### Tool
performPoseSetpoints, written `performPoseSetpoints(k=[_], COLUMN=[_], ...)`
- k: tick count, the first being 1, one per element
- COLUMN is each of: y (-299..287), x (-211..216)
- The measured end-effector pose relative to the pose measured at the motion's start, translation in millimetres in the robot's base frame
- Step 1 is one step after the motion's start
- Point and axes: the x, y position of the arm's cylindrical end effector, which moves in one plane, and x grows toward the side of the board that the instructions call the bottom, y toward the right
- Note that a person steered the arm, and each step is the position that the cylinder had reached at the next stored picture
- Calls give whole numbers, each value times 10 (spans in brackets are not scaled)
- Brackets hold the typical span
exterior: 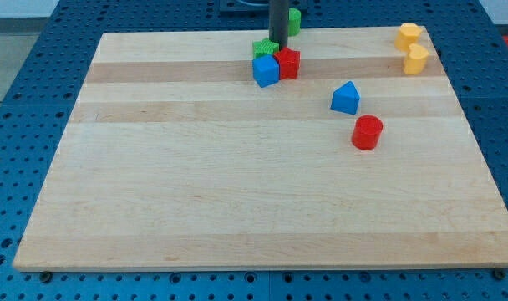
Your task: Place your arm diagonal to the green star
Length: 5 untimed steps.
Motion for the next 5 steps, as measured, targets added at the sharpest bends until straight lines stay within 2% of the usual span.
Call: performPoseSetpoints(k=[1,3,4,5], y=[-84,-811,-1488,-1676], x=[-113,-124,-130,323])
